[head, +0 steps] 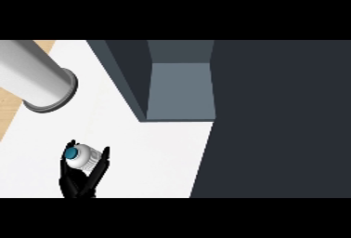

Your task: Pick up the bottled water, place it into the cabinet and close the cabinet

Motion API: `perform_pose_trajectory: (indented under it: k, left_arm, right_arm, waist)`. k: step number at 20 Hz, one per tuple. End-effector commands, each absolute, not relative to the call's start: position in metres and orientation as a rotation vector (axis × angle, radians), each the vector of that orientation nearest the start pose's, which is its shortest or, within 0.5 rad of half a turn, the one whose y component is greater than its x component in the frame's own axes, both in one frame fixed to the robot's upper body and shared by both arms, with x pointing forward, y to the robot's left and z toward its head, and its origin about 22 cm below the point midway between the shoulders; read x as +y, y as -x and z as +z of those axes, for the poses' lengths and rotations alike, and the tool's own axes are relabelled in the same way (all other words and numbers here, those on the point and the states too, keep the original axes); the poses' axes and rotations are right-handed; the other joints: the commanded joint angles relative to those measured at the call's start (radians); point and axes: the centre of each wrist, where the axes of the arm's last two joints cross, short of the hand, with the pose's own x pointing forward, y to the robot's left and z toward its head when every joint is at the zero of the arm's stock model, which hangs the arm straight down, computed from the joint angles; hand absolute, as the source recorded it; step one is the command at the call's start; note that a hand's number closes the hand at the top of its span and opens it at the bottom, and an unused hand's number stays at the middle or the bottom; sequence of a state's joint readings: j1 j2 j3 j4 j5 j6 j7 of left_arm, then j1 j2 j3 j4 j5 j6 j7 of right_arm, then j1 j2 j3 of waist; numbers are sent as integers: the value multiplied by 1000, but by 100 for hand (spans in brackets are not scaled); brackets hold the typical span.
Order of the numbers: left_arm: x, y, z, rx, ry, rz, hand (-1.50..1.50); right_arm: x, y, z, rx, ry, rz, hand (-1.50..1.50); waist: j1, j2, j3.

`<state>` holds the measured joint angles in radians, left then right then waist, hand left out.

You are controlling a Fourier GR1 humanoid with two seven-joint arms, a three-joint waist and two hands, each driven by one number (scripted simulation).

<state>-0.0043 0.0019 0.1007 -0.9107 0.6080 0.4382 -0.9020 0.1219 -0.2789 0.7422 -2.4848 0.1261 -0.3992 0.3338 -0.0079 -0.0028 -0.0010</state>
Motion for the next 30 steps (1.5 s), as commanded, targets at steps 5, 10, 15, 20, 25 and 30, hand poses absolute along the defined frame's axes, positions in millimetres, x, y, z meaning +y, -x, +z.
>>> perform_pose_trajectory:
  k: [5, 10, 15, 20, 25, 30]
  left_arm:
    - [245, -199, -152, -1647, -483, 795, 150]
    - [249, -199, -157, -1679, -452, 834, 150]
    - [242, -206, -146, -1675, 20, 381, 150]
    - [242, -207, -146, -1711, 187, 308, 150]
    - [227, -222, -116, -1742, 200, 273, 150]
    - [227, -233, -111, -1726, 260, 263, 150]
  right_arm:
    - [-165, -89, 177, -1993, -270, 197, -150]
    - [-165, -90, 181, -1971, -279, 225, -150]
    - [-162, -97, 171, -1972, -293, 252, -150]
    - [-166, -92, 176, -1966, -254, 224, -150]
    - [-176, -91, 189, -1991, -255, 229, -150]
    - [-167, -85, 192, -1982, -282, 214, -150]
  waist:
    - [0, 1, 1]
    - [1, 2, 0]
    - [-34, -2, 1]
    - [-5, 0, 0]
    - [8, -1, 2]
    - [2, 0, 0]
